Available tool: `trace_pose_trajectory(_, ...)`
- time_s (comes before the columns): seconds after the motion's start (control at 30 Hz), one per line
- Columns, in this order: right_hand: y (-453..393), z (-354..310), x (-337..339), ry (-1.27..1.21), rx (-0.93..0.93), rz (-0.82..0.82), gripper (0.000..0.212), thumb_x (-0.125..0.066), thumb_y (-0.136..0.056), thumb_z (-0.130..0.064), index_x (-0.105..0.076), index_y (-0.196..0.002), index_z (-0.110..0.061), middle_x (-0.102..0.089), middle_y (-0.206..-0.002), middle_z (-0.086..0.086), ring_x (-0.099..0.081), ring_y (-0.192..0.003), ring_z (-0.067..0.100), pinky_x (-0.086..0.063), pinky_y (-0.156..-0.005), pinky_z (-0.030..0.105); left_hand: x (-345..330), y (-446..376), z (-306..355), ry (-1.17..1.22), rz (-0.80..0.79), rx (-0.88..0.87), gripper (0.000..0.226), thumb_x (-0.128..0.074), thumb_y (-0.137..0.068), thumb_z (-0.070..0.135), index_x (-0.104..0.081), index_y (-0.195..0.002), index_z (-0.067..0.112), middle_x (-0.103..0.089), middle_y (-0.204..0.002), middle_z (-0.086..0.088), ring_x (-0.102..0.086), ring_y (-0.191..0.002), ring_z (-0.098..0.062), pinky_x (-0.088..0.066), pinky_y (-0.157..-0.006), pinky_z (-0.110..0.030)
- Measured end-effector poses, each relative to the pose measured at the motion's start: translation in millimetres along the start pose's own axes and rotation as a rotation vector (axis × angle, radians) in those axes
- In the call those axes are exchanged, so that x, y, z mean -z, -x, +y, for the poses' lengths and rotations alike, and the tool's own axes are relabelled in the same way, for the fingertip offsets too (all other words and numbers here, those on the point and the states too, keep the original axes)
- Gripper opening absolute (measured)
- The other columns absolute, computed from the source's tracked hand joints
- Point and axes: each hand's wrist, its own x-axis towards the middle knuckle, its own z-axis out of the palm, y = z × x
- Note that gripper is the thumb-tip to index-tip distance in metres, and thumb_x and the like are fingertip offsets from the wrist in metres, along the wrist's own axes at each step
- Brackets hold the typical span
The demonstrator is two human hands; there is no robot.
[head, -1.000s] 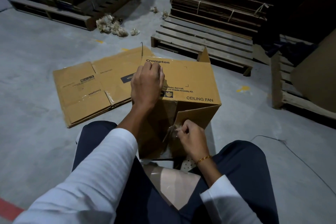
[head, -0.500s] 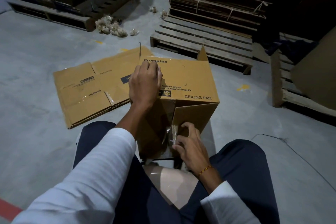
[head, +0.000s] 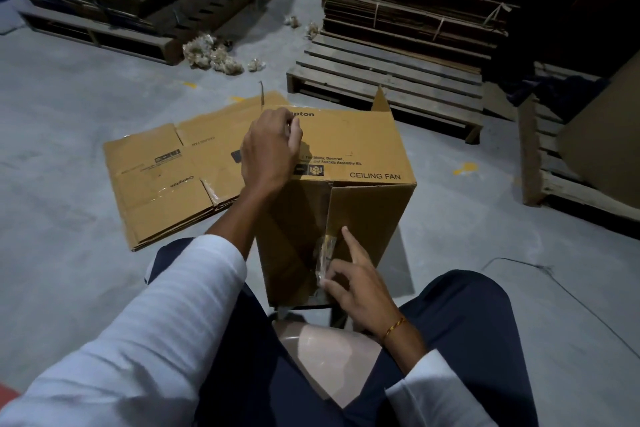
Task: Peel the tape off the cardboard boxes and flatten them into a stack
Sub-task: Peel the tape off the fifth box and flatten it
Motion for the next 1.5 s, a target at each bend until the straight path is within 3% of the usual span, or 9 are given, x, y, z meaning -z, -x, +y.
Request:
trace_pose_trajectory(0.17,-17,-2,11,-0.129,-0.020,0.100,0.015,-0.067,-0.095,-0.033,-0.060,-0.082,-0.032,-0.021,-0.165,-0.008,-0.015,-0.151,0.013,-0.022,-0.116,0.040,45,-30,0,0.485,-0.028,0.211,0.015,-0.054,-0.100,0.033,-0.064,-0.090,0.028,-0.068,-0.089,0.004,-0.068,-0.094,-0.021,-0.056,-0.090,-0.053)
trace_pose_trajectory(0.3,-34,2,9,-0.162,0.014,0.157,0.013,-0.068,-0.094,-0.030,-0.064,-0.084,-0.022,-0.024,-0.163,-0.010,-0.021,-0.149,0.011,-0.027,-0.113,0.036,84,8,-17,0.569,0.042,0.274,0.027,-0.053,-0.097,0.056,-0.063,-0.099,0.031,-0.068,-0.105,-0.003,-0.070,-0.098,-0.027,-0.061,-0.072,-0.046)
trace_pose_trajectory(0.57,-64,32,25,-0.186,-0.126,0.402,0.007,-0.072,-0.092,-0.020,-0.070,-0.087,-0.015,-0.040,-0.134,-0.003,-0.040,-0.122,0.008,-0.039,-0.102,0.027,22,88,-55,0.083,-0.527,0.549,0.087,-0.056,-0.091,0.065,-0.014,-0.158,0.030,-0.068,-0.102,0.002,-0.067,-0.098,-0.027,-0.054,-0.093,-0.055)
trace_pose_trajectory(0.7,-69,62,38,-0.212,-0.317,0.506,0.008,-0.069,-0.093,-0.018,-0.072,-0.087,-0.021,-0.039,-0.117,0.000,-0.048,-0.112,0.019,-0.047,-0.105,0.045,-10,86,-61,0.065,-0.605,0.570,0.075,-0.041,-0.090,0.075,-0.028,-0.150,0.032,-0.066,-0.107,0.004,-0.067,-0.097,-0.025,-0.056,-0.088,-0.047)
trace_pose_trajectory(0.83,-73,81,48,-0.371,-0.457,0.463,0.004,-0.073,-0.091,-0.022,-0.074,-0.087,-0.021,-0.034,-0.149,0.002,-0.040,-0.130,0.020,-0.035,-0.107,0.032,-20,85,-64,0.122,-0.643,0.623,0.081,-0.032,-0.083,0.084,-0.039,-0.144,0.031,-0.065,-0.123,-0.003,-0.066,-0.100,-0.028,-0.058,-0.086,-0.050)
trace_pose_trajectory(1.0,-92,83,50,-0.459,-0.387,0.305,0.013,-0.071,-0.092,-0.023,-0.077,-0.082,-0.018,-0.058,-0.111,0.006,-0.055,-0.115,0.024,-0.045,-0.090,0.029,-25,87,-64,0.238,-0.584,0.800,0.079,-0.036,-0.082,0.084,-0.048,-0.136,0.028,-0.063,-0.114,0.000,-0.067,-0.087,-0.027,-0.059,-0.062,-0.038)
trace_pose_trajectory(1.13,-102,80,64,-0.525,-0.263,0.395,0.014,-0.071,-0.093,-0.023,-0.075,-0.081,-0.019,-0.062,-0.107,0.009,-0.054,-0.102,-0.013,-0.047,-0.092,0.028,-15,73,-66,0.266,-0.419,0.753,0.055,-0.052,-0.091,0.067,-0.055,-0.131,0.029,-0.067,-0.082,0.003,-0.072,-0.072,-0.025,-0.053,-0.048,-0.030)
trace_pose_trajectory(1.2,-107,80,74,-0.495,-0.211,0.429,0.014,-0.070,-0.094,-0.026,-0.074,-0.081,-0.021,-0.061,-0.104,0.005,-0.058,-0.114,0.007,-0.048,-0.094,0.032,-12,66,-67,0.285,-0.383,0.695,0.054,-0.059,-0.094,0.055,-0.056,-0.137,0.024,-0.063,-0.084,0.015,-0.073,-0.075,-0.023,-0.050,-0.046,-0.026)
trace_pose_trajectory(1.5,-112,83,80,-0.223,-0.239,0.455,0.020,-0.067,-0.092,-0.043,-0.067,-0.077,-0.029,-0.059,-0.095,-0.007,-0.061,-0.103,0.023,-0.052,-0.087,0.049,-24,51,-70,0.114,-0.421,0.509,0.052,-0.065,-0.094,0.049,-0.061,-0.134,0.016,-0.072,-0.100,-0.002,-0.072,-0.086,-0.023,-0.058,-0.074,-0.037)
